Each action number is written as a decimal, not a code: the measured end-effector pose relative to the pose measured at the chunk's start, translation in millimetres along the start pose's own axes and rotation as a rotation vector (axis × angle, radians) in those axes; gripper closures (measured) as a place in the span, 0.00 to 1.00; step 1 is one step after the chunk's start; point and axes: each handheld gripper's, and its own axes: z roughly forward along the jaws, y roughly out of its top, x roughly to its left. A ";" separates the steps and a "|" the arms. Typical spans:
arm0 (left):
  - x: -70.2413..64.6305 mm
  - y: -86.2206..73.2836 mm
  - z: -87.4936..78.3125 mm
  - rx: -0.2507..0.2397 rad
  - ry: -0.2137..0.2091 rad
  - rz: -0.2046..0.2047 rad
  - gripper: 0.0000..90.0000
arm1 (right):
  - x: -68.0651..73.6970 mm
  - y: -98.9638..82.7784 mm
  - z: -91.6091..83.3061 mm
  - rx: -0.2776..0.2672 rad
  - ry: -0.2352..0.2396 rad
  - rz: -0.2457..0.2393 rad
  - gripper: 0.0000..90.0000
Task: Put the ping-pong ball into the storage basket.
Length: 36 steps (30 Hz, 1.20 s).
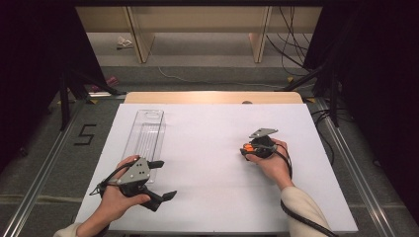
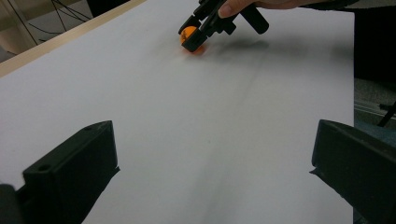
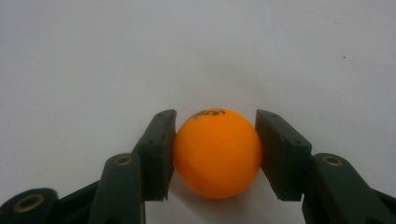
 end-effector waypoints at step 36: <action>-0.2 0.0 -0.3 0.000 0.001 0.000 0.00 | 6.4 12.0 -14.5 -0.059 0.000 -0.005 0.57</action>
